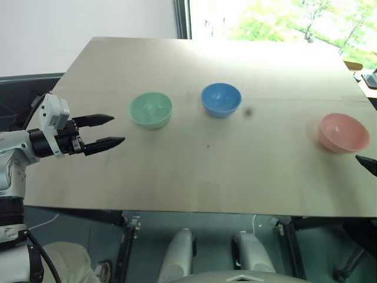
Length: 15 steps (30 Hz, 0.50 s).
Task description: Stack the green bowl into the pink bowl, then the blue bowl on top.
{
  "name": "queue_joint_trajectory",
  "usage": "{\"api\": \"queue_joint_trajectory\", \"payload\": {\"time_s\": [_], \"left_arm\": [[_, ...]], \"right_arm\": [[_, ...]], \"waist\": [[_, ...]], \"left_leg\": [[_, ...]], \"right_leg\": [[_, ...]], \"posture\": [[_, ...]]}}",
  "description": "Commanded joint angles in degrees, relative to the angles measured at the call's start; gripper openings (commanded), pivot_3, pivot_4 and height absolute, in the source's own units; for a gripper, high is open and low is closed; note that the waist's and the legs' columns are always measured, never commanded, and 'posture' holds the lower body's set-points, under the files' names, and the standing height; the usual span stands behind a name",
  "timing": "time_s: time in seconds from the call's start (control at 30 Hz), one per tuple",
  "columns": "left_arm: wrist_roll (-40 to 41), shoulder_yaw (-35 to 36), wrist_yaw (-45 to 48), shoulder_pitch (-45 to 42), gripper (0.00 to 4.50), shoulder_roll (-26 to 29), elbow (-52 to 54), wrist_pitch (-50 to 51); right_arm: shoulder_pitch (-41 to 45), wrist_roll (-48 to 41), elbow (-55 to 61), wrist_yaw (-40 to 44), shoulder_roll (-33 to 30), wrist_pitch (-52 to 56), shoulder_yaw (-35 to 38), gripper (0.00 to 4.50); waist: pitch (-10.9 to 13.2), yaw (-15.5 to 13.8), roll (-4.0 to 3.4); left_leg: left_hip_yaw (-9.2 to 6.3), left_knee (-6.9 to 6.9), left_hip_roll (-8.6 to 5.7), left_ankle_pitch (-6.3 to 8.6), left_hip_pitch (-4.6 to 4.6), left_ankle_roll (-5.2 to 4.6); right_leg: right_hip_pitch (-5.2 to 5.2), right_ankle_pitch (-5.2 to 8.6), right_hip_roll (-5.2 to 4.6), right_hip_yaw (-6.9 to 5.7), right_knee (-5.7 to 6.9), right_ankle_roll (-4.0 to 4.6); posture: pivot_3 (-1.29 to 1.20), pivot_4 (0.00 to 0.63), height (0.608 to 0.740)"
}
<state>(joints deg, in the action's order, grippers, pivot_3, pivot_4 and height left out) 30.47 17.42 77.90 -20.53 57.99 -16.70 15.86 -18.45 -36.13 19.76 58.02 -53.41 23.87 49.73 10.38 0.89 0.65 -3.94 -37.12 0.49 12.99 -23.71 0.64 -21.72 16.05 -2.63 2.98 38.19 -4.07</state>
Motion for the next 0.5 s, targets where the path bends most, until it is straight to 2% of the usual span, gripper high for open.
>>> {"api": "queue_joint_trajectory", "payload": {"time_s": [0.03,0.23,0.33,0.5], "left_arm": [[0.4,0.1,1.1,-2.1,4.22,0.5,0.6,0.1],[3.4,-1.5,3.5,-5.0,4.22,-3.0,4.7,1.3],[4.5,-3.1,3.3,-6.4,4.22,-5.3,8.9,2.1],[4.6,-7.6,2.9,-9.4,4.22,-10.3,14.9,1.9]], "right_arm": [[2.0,0.8,1.2,-2.5,-0.7,0.3,0.5,4.50],[7.0,9.9,0.1,-9.5,-0.2,-2.4,-9.2,4.50],[10.4,13.9,-1.8,-12.4,-1.7,-0.2,-15.4,4.50],[21.3,20.7,-10.7,-17.6,-1.6,3.6,-28.3,4.50]], "waist": [[0.0,0.0,0.00],[0.0,0.0,0.02],[0.0,0.1,0.03],[0.0,0.1,0.03]], "left_leg": [[0.00,0.00,0.00,0.00,0.00,0.00],[0.02,-0.05,0.00,0.00,0.01,0.00],[0.04,-0.05,0.00,0.00,-0.02,0.00],[0.05,-0.09,-0.02,0.00,0.00,0.00]], "right_leg": [[0.00,0.00,0.00,0.00,0.00,0.00],[0.00,-0.01,0.01,0.01,0.01,-0.01],[-0.01,-0.01,0.01,0.03,0.01,-0.01],[-0.01,-0.02,0.01,0.04,0.04,-0.01]], "posture": [[0.00,0.150,0.740],[0.00,0.150,0.740],[0.00,0.150,0.740],[0.00,0.150,0.740]]}}
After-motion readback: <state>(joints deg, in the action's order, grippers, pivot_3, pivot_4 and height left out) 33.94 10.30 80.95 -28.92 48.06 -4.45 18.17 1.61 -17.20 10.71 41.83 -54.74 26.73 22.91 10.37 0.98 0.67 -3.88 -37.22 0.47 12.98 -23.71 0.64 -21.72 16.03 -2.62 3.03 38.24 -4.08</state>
